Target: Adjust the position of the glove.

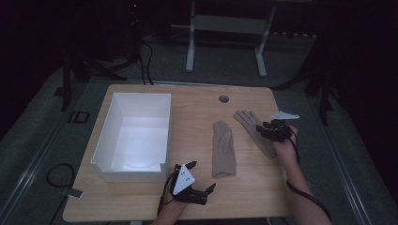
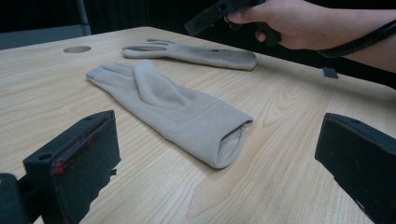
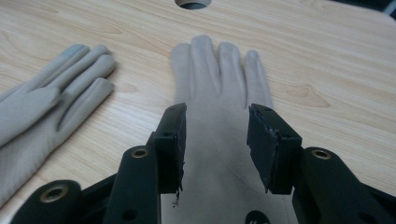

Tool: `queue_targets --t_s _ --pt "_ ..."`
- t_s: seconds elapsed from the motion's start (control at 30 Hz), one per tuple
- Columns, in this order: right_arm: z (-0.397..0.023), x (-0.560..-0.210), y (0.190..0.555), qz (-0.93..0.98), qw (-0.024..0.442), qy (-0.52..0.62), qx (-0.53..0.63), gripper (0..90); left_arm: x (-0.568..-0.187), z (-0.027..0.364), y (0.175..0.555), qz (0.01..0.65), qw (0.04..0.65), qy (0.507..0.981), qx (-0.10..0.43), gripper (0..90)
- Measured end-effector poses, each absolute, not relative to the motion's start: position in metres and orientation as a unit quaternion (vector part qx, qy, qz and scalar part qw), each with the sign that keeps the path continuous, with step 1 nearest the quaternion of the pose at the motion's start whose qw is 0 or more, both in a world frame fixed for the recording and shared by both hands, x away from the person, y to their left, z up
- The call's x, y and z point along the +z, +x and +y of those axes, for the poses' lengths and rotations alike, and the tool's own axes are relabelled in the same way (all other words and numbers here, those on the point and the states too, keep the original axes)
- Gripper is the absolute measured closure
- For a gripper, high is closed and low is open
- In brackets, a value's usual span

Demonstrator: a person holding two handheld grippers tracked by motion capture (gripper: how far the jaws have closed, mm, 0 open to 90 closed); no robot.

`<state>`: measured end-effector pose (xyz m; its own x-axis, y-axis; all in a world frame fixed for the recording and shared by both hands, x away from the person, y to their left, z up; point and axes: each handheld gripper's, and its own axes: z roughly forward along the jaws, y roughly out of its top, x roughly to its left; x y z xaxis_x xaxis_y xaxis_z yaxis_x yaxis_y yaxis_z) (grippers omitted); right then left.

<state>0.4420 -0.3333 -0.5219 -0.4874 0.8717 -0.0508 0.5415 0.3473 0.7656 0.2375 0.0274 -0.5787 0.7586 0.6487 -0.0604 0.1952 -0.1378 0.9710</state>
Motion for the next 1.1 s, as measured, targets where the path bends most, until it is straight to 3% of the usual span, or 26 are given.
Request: queue_targets --t_s 0.5,0.67,0.7,0.73,1.1 --pt "-0.341 -0.553 0.455 0.798 0.207 0.465 0.323 58.9 -0.579 0.027 0.237 0.290 0.589 0.729 0.193 0.2" --pt "-0.342 -0.554 0.455 0.793 0.206 0.470 0.329 65.9 -0.579 0.027 0.237 0.292 0.588 0.729 0.193 0.2" --pt "-0.340 -0.555 0.454 0.791 0.210 0.470 0.329 79.2 -0.579 0.027 0.237 0.292 0.589 0.729 0.192 0.2" --pt "-0.338 -0.555 0.453 0.791 0.212 0.472 0.327 80.7 -0.579 0.027 0.237 0.290 0.589 0.729 0.193 0.2" --pt "-0.326 -0.530 0.445 0.753 0.224 0.517 0.339 83.9 -0.579 0.027 0.237 0.290 0.589 0.730 0.192 0.2"
